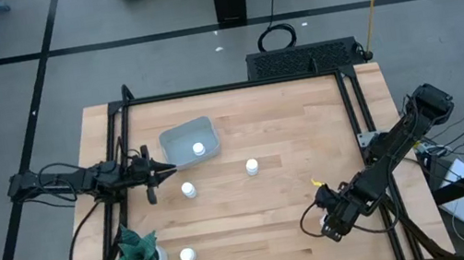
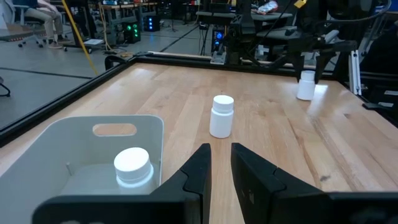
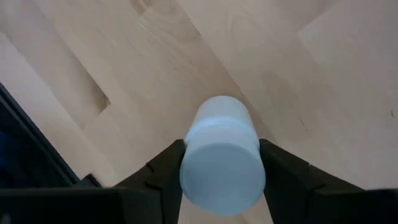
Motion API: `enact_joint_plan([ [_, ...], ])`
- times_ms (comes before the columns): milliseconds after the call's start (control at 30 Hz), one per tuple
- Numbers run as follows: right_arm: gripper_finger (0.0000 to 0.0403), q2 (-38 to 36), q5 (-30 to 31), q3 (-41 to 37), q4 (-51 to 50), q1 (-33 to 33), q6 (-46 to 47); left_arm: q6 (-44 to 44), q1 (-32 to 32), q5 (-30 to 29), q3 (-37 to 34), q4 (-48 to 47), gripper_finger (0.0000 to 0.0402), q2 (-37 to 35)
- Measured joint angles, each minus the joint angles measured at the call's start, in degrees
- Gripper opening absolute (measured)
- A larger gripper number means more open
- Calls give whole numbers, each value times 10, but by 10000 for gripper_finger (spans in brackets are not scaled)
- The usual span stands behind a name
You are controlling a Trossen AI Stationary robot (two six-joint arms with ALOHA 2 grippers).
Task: Pick and place pill bottles into a basket
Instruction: Put the white pill bottle in the gray bin
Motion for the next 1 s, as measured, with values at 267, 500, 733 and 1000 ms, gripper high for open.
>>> enact_joint_plan([
  [267,161,-22,121,0,0,-23,-86,-1,0,0,0,1,65,0],
  [500,161,-81,207,0,57,-101,-253,-1,0,0,0,2,65,0],
  [733,161,-115,162,22,101,-234,-458,1,0,0,0,3,65,0],
  [1000,161,-112,77,72,188,-378,-659,0,0,0,0,3,65,0],
])
